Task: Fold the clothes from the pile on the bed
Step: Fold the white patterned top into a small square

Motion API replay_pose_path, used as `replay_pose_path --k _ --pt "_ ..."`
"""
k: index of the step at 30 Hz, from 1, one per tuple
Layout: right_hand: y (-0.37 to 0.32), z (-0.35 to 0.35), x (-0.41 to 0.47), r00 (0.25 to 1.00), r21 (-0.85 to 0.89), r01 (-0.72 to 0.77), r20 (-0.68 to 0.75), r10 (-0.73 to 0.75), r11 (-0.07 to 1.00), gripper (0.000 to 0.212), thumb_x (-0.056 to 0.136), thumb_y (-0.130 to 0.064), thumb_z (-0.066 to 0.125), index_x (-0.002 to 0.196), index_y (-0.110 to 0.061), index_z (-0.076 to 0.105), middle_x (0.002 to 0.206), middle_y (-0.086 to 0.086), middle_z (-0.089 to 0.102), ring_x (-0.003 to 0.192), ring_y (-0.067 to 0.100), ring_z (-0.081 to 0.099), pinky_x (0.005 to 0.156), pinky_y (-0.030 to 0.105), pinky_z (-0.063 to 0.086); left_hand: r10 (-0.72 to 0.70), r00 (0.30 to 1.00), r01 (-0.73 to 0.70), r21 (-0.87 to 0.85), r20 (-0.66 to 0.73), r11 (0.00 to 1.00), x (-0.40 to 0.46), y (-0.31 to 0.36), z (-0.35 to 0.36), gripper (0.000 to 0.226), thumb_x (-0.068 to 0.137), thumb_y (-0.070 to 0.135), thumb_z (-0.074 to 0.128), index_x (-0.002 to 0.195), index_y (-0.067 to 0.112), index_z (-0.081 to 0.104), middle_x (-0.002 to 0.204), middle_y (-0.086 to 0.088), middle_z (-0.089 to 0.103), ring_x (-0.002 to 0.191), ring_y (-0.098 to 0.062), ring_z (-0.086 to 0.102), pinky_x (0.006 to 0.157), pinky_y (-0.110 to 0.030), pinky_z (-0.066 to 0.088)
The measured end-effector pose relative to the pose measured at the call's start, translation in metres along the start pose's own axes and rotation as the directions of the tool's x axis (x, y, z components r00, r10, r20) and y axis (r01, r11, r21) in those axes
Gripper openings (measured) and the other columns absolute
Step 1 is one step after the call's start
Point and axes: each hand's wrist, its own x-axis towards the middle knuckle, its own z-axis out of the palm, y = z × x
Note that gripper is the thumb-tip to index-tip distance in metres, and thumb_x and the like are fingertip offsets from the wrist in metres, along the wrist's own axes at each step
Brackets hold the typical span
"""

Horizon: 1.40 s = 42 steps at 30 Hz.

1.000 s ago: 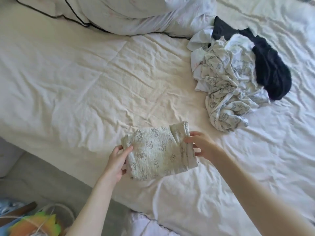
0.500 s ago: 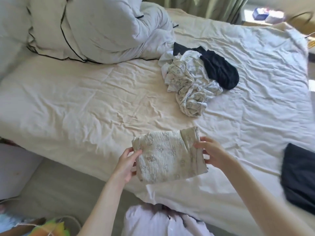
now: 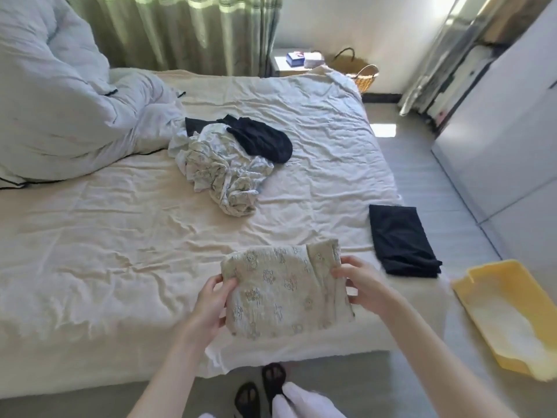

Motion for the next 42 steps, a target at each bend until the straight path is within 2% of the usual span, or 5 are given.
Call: replay_pose_path --k 4,12,29,33,42 --pt "0.021 -0.048 -0.024 0.996 0.086 -0.004 -0.087 0.011 0.996 0.02 0.086 -0.004 0.058 0.103 -0.014 0.062 0.093 0.009 0.067 0.086 0.024 0.063 0.066 0.035 0.048 0.023 0.995 -0.033 0.103 0.092 0.994 -0.007 -0.003 0.043 0.021 0.092 0.026 0.058 0.112 0.022 0.053 0.101 -0.005 0.066 0.088 -0.02 0.063 0.063 -0.035 0.05" --pt "0.057 -0.154 -0.049 0.984 0.238 0.036 -0.177 0.007 0.971 0.02 0.088 -0.006 0.056 0.104 -0.016 0.061 0.092 0.006 0.065 0.084 0.022 0.061 0.071 0.038 0.049 0.008 0.982 -0.058 0.256 0.191 0.965 -0.018 -0.01 0.154 0.011 0.092 0.025 0.058 0.103 0.024 0.055 0.098 -0.006 0.068 0.088 -0.022 0.065 0.076 -0.043 0.053" --pt "0.058 -0.374 0.02 0.981 0.216 -0.05 -0.171 0.088 0.975 0.017 0.086 -0.007 0.059 0.098 -0.017 0.064 0.099 0.009 0.065 0.094 0.025 0.061 0.067 0.037 0.046 -0.067 0.99 0.037 0.231 0.127 0.972 -0.007 -0.06 0.377 0.026 0.091 0.027 0.059 0.115 0.02 0.052 0.109 -0.006 0.064 0.097 -0.023 0.063 0.071 -0.04 0.053" --pt "0.069 -0.417 0.029 0.967 0.323 -0.025 -0.231 0.105 0.946 0.022 0.087 -0.007 0.06 0.107 -0.015 0.062 0.096 0.008 0.066 0.09 0.023 0.061 0.069 0.038 0.048 -0.063 0.98 -0.002 0.325 0.188 0.946 0.015 -0.055 0.435 0.011 0.093 0.024 0.056 0.104 0.022 0.054 0.104 -0.008 0.066 0.089 -0.022 0.063 0.077 -0.044 0.052" --pt "0.087 -0.556 0.008 0.909 0.428 0.045 -0.392 0.141 0.903 0.022 0.088 -0.005 0.059 0.108 -0.013 0.062 0.093 0.009 0.067 0.083 0.022 0.061 0.069 0.035 0.049 -0.084 0.941 -0.071 0.434 0.328 0.898 0.013 -0.077 0.591 0.018 0.093 0.024 0.057 0.111 0.02 0.054 0.103 -0.004 0.065 0.092 -0.023 0.065 0.082 -0.052 0.055"
